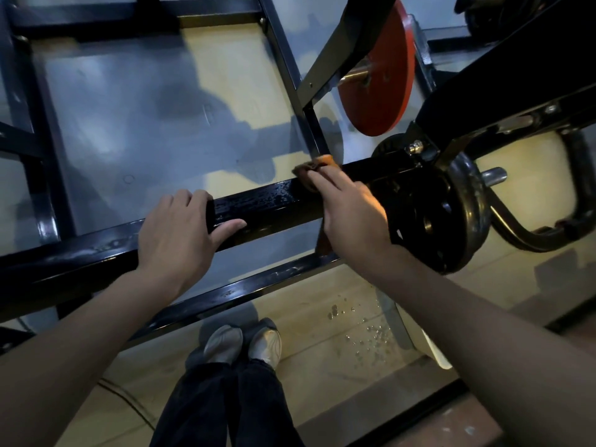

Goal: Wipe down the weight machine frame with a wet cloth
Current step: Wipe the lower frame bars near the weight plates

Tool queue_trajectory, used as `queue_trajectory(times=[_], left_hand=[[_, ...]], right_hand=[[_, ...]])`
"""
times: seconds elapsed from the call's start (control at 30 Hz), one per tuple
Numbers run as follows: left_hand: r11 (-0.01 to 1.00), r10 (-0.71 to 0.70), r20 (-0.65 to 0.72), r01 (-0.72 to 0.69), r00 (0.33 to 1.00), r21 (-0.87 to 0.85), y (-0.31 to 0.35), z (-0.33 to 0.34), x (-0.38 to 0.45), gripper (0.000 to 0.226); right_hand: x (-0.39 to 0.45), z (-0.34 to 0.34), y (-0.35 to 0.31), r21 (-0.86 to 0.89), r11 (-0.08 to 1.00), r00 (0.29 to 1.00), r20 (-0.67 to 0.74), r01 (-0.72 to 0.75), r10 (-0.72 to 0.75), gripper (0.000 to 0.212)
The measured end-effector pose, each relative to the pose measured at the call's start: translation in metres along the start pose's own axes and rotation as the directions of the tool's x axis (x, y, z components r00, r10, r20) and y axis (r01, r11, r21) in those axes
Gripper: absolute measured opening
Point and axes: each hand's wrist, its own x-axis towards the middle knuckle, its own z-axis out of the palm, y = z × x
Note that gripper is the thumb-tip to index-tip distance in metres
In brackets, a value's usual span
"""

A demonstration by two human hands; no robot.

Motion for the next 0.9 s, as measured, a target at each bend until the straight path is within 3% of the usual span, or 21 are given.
queue_trajectory(times=[0.07,0.1,0.2,0.27,0.4,0.5,0.57,0.63,0.7,0.73,0.8,0.9], left_hand=[[1.0,0.0,0.023,0.0,1.0,-0.008,-0.001,-0.002,0.002,0.073],[1.0,-0.002,0.025,0.002,1.0,-0.014,-0.002,-0.003,0.002,0.072],[1.0,-0.005,0.027,0.005,1.0,-0.003,-0.001,-0.003,0.003,0.07],[1.0,-0.011,0.023,0.011,1.0,-0.009,0.0,-0.002,0.003,0.069],[0.999,-0.015,0.008,0.016,1.0,-0.044,-0.001,-0.001,0.002,0.069],[0.999,-0.007,-0.029,0.005,1.0,-0.054,0.0,0.001,-0.001,0.069],[1.0,-0.012,-0.044,0.013,0.999,0.006,0.001,0.0,-0.001,0.069],[0.997,-0.004,-0.045,0.007,0.999,0.075,0.001,-0.002,0.0,0.07],[0.992,0.01,-0.033,-0.006,0.999,0.124,0.0,-0.006,0.0,0.074],[0.992,0.022,-0.019,-0.02,1.0,0.122,0.0,-0.006,-0.001,0.075],[0.999,0.04,0.0,-0.04,0.999,0.034,-0.004,-0.007,-0.007,0.081],[0.997,0.032,-0.094,-0.038,0.995,-0.062,-0.015,-0.008,-0.036,0.085]], right_hand=[[-0.003,-0.01,0.018,-0.053,0.985,0.986,0.052,0.164,-0.161,0.07],[0.0,-0.015,0.036,-0.081,0.982,0.983,0.08,0.169,-0.163,0.073],[0.009,-0.037,0.093,-0.179,0.981,0.995,0.055,-0.075,0.086,0.071],[0.01,-0.045,0.108,-0.127,0.964,0.972,0.009,-0.232,0.235,0.058],[0.006,-0.033,0.049,0.049,0.929,0.93,-0.022,-0.366,0.367,0.048],[-0.006,-0.011,-0.019,0.185,0.974,0.991,0.001,-0.13,0.132,0.048],[-0.011,0.002,-0.047,0.153,0.987,0.998,0.015,0.051,-0.054,0.056],[-0.009,0.003,-0.049,0.117,0.983,0.987,0.059,0.142,-0.149,0.068],[-0.004,-0.001,-0.03,0.095,0.978,0.98,0.048,0.187,-0.193,0.061],[-0.003,-0.005,-0.015,0.103,0.983,0.988,0.016,0.153,-0.155,0.055],[-0.001,-0.015,0.018,0.101,0.993,0.998,-0.017,-0.056,0.058,0.05],[-0.003,-0.024,0.03,0.031,0.918,0.918,-0.029,-0.395,0.396,0.045]])
